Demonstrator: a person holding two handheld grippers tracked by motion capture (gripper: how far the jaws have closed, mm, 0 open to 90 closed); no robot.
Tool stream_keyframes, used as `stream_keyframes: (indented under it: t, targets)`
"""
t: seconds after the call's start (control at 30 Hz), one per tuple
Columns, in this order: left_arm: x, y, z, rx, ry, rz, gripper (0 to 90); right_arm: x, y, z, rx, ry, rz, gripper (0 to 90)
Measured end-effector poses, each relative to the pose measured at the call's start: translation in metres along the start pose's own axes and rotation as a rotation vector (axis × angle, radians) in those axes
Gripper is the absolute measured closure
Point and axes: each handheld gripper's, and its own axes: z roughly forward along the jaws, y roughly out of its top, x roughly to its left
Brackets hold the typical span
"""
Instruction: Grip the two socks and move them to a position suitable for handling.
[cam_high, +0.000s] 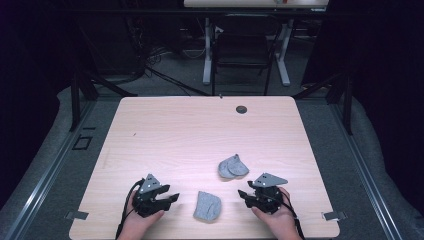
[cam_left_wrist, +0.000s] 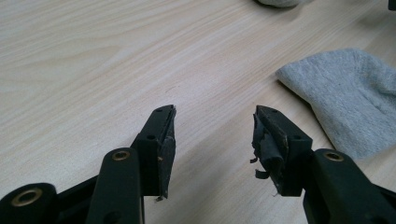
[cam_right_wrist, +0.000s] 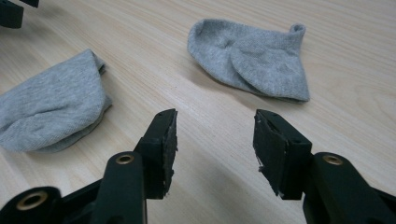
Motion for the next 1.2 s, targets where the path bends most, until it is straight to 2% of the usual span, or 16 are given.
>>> stream_keyframes:
  t: [0.57, 0.77, 1.07, 1.2]
  targets:
    - [-0.006, 0.0, 0.002, -0.003, -0.008, 0.012, 52.6, 0.0, -0.002, 0.003, 0.0, -0.015, -0.004, 54.0]
    - [-0.01, 0.002, 0.004, -0.009, -0.016, 0.012, 52.6, 0.0, -0.002, 0.002, -0.01, -0.005, 0.013, 54.0]
    - [-0.021, 0.006, 0.009, -0.023, -0.046, 0.014, 52.6, 0.001, -0.001, 0.002, -0.019, -0.006, 0.005, 53.5]
    - [-0.026, 0.009, 0.011, -0.025, -0.062, 0.028, 51.7, 0.002, 0.0, 0.002, -0.027, -0.001, 0.004, 53.1]
